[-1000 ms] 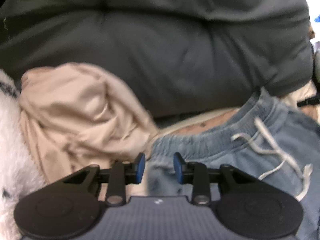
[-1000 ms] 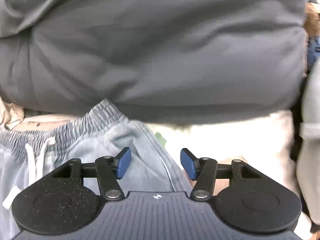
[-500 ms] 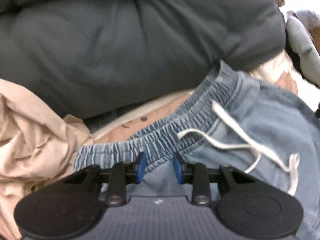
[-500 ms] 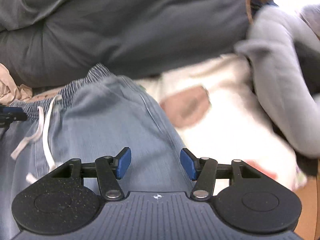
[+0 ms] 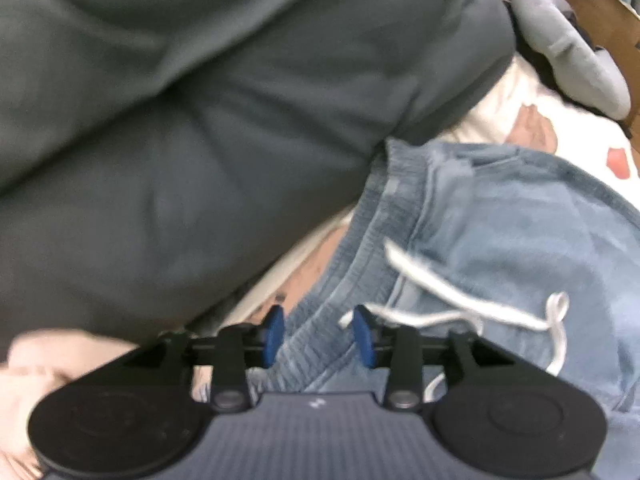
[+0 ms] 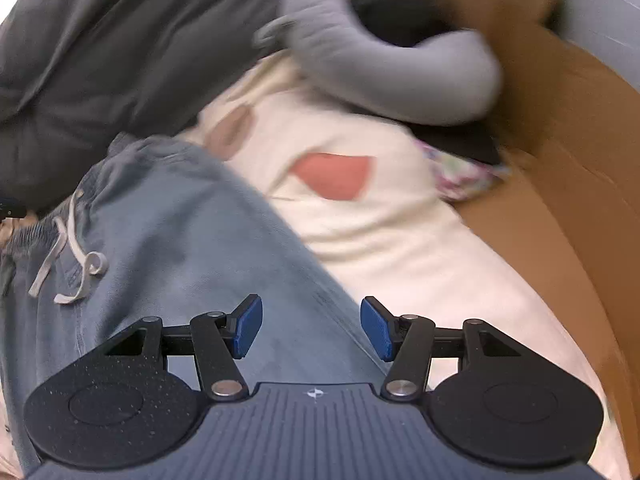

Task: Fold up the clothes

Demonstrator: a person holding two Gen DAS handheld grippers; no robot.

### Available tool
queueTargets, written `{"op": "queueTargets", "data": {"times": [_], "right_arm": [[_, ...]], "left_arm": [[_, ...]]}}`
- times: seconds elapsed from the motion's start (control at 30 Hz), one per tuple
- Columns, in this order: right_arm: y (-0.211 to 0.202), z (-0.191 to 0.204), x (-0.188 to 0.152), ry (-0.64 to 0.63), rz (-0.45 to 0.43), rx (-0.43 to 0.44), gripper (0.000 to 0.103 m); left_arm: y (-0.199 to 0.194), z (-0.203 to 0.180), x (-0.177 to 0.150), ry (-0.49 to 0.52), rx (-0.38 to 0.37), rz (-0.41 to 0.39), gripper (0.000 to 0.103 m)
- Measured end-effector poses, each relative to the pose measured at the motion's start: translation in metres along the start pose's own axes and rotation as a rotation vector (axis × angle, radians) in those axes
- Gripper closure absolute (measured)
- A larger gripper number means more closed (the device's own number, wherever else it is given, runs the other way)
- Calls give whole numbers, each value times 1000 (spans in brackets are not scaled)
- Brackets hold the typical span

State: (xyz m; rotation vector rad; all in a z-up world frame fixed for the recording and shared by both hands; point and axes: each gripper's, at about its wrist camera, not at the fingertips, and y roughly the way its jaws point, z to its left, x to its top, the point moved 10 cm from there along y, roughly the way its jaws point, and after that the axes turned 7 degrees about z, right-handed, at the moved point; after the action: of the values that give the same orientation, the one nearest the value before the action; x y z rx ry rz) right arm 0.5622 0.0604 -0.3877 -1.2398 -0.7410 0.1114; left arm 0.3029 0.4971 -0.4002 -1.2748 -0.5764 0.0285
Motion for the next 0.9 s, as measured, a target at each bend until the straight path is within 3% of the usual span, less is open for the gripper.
{"op": "queueTargets", "data": {"times": [0.17, 0.43, 0.53, 0.9], "right_arm": [[-34, -32, -22, 98, -10, -14, 42], [-88, -70, -56, 198, -46, -48, 42], [-105, -88, -82, 245, -56, -76, 42], [-166, -153, -187, 428, -77, -201, 42]], "left_arm": [[-6, -37, 37, 75, -12, 11, 59], [-20, -124, 73, 212, -73, 4, 49], [-19, -157, 77, 238, -91, 9, 44], [-11, -270, 85, 402, -161, 4, 43]]}}
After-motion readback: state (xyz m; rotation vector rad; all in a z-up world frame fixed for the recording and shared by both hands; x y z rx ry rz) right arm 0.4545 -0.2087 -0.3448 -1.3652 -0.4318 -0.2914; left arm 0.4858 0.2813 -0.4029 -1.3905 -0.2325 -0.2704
